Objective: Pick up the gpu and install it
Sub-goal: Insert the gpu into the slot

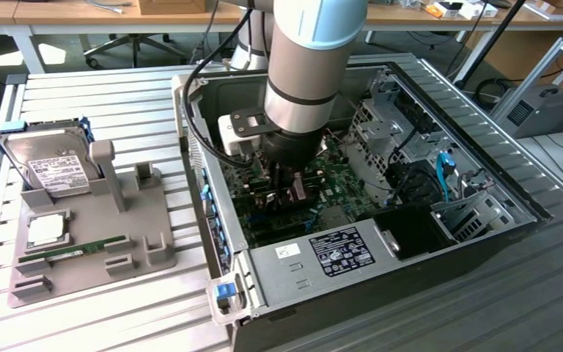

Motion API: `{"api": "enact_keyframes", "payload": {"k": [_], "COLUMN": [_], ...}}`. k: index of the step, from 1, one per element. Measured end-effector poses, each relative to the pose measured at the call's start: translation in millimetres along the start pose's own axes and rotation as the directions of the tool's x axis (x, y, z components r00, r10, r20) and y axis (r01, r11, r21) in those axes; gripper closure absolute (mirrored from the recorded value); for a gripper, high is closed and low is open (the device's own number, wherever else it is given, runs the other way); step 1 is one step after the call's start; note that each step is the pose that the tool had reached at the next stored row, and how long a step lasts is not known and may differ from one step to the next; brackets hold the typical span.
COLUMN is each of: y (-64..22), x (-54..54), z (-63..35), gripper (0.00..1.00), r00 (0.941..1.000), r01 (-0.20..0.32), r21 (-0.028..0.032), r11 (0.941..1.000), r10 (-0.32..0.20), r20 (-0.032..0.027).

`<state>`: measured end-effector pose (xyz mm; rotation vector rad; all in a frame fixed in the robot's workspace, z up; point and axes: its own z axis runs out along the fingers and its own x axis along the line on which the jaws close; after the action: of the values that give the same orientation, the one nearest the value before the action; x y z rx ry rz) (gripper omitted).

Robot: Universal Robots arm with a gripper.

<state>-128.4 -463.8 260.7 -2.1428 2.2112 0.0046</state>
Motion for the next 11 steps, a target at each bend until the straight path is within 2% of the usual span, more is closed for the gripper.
{"api": "enact_keyframes", "payload": {"k": [4,11], "y": [-0.5,-1.5], "x": [-0.6,-2.0], "z": [-10.9,-36.0], "gripper": [0.6,0.6], "r00": [1.0,1.0], "r01": [0.0,0.0], "r21": [0.0005,0.0022], "r11": [1.0,1.0], "r10": [0.0,0.0], "r20": [0.0004,0.0006]}}
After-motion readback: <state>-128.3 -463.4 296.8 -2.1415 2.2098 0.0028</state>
